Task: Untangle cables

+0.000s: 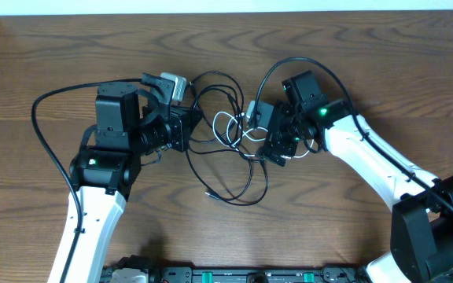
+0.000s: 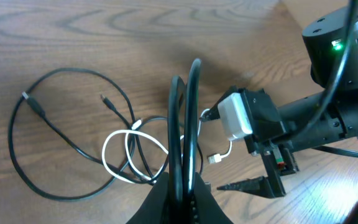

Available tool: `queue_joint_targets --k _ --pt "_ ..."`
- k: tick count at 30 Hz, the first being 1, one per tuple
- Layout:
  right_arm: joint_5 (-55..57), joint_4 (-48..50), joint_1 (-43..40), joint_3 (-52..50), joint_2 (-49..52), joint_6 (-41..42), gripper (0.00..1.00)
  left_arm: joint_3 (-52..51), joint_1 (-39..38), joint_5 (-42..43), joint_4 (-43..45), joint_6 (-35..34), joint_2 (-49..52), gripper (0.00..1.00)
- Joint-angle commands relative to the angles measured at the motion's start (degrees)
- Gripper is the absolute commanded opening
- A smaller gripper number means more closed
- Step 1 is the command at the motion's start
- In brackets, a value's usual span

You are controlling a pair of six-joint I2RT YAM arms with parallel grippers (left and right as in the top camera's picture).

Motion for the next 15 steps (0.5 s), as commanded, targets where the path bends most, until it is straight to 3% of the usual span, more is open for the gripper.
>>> queue_joint_targets --k 1,15 --pt "1.51 2.43 0.13 -1.81 -0.83 -0.39 0.99 0.61 0.24 -0.44 -0.90 1.20 -0.07 0.07" --pt "1.09 18.40 0.09 -10.01 -0.52 1.90 0.89 0.61 0.22 -0.02 -3.48 1.18 -0.07 0.07"
